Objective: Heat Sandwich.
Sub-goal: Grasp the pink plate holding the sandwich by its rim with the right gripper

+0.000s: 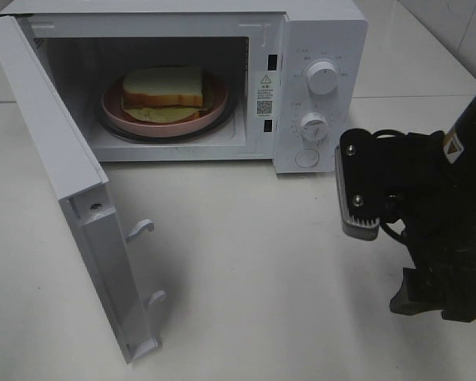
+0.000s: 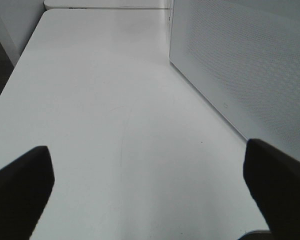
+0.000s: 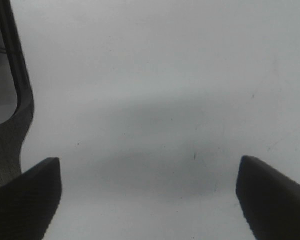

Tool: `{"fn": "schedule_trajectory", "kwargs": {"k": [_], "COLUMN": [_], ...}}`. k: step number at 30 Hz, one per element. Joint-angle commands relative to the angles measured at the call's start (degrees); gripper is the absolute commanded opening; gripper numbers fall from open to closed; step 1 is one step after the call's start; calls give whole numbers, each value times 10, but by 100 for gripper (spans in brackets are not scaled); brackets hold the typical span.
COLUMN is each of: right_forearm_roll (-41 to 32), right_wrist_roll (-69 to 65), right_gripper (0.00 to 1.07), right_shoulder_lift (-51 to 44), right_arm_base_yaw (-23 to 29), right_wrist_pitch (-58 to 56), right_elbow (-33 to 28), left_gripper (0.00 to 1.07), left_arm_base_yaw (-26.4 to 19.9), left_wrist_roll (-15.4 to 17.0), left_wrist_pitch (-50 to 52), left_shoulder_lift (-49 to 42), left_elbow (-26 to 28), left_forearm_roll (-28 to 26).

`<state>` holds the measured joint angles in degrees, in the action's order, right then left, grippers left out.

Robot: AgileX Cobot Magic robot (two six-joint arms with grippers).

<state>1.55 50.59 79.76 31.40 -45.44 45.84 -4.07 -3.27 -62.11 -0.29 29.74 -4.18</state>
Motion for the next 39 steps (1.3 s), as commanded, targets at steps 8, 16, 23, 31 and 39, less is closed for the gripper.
{"fn": "schedule_trajectory", "kwargs": {"k": [8, 16, 23, 31, 39], "right_forearm_roll": [27, 45, 45, 50, 48], "right_wrist_roll": [48, 89, 92, 94, 109], "right_gripper": [88, 86, 85, 85, 83], "right_shoulder_lift": [53, 108, 162, 206, 244], "right_arm_base_yaw": [15, 41, 41, 66, 74], "right_wrist_pitch": [23, 41, 47, 74, 116], "right_elbow": [50, 121, 199, 260, 306], "left_gripper": [98, 98, 98, 98, 98], "left_arm_base_yaw": [-2, -2, -2, -2, -2], "left_wrist_roll": [1, 1, 1, 1, 1], "left_wrist_pitch": [7, 7, 7, 7, 7], "left_shoulder_lift": [-3, -3, -3, -3, -3], "left_elbow": [-1, -1, -1, -1, -1], "left_forearm_roll": [0, 0, 0, 0, 0]}}
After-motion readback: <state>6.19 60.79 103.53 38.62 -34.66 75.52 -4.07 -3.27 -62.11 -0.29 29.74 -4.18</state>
